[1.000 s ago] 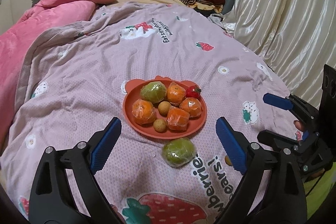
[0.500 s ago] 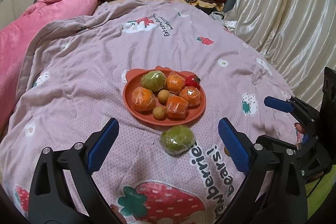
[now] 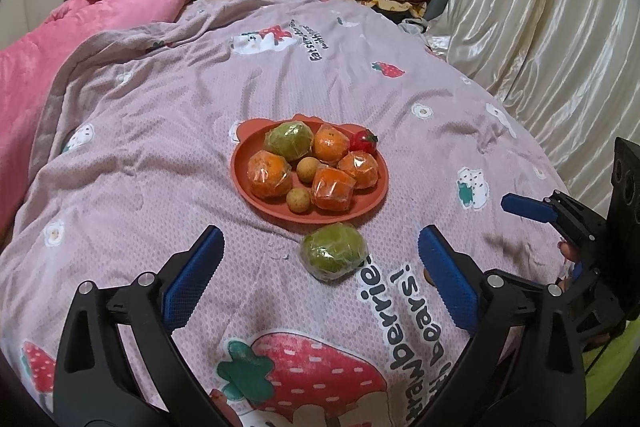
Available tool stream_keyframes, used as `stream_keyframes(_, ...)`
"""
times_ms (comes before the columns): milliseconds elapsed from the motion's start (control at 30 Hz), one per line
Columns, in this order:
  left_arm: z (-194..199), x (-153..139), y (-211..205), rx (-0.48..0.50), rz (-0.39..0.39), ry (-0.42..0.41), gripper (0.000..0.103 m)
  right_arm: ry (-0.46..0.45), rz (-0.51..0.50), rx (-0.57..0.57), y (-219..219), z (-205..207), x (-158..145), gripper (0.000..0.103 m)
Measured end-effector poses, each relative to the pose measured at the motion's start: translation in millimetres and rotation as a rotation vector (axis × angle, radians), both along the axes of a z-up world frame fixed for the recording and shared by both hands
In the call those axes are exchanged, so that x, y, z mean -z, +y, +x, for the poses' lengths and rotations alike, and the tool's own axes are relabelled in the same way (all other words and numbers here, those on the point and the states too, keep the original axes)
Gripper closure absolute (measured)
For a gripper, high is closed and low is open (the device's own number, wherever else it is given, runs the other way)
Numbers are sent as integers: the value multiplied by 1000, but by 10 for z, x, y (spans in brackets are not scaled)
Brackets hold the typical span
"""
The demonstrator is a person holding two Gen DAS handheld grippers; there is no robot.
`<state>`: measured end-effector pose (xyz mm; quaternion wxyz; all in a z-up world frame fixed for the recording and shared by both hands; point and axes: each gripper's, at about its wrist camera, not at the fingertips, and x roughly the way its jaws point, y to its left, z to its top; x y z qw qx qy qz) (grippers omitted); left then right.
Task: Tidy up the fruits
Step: 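Withdraw both open tools from the plate toward the remaining fruit, then grasp a small tan fruit with the right tool while the left tool grasps the bagged green pear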
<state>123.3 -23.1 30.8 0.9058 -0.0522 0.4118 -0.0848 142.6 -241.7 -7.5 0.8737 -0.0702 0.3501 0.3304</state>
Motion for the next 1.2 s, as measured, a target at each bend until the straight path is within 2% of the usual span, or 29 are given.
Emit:
stream_keyframes(733,0,345,-51,21,6,78,11,59,-68,-17,106,-12,338,12)
stream_keyframes(800,13,388,-55,23,3,88,11,64,-73,-24,121,-12,365,20)
stream_keyframes(967,43,477,-62,25,-3,105,11,90,-96,-52,186,-4,467,51)
stream_keyframes(1000,47,491,-62,24,-3,107,11,94,-101,-61,199,-3,489,54)
stream_keyframes(1167,103,557,-57,16,-13,111,11,87,-137,-57,237,23,577,78)
stream_keyframes(1200,123,574,-57,14,-15,112,11,83,-142,-56,234,27,585,78)
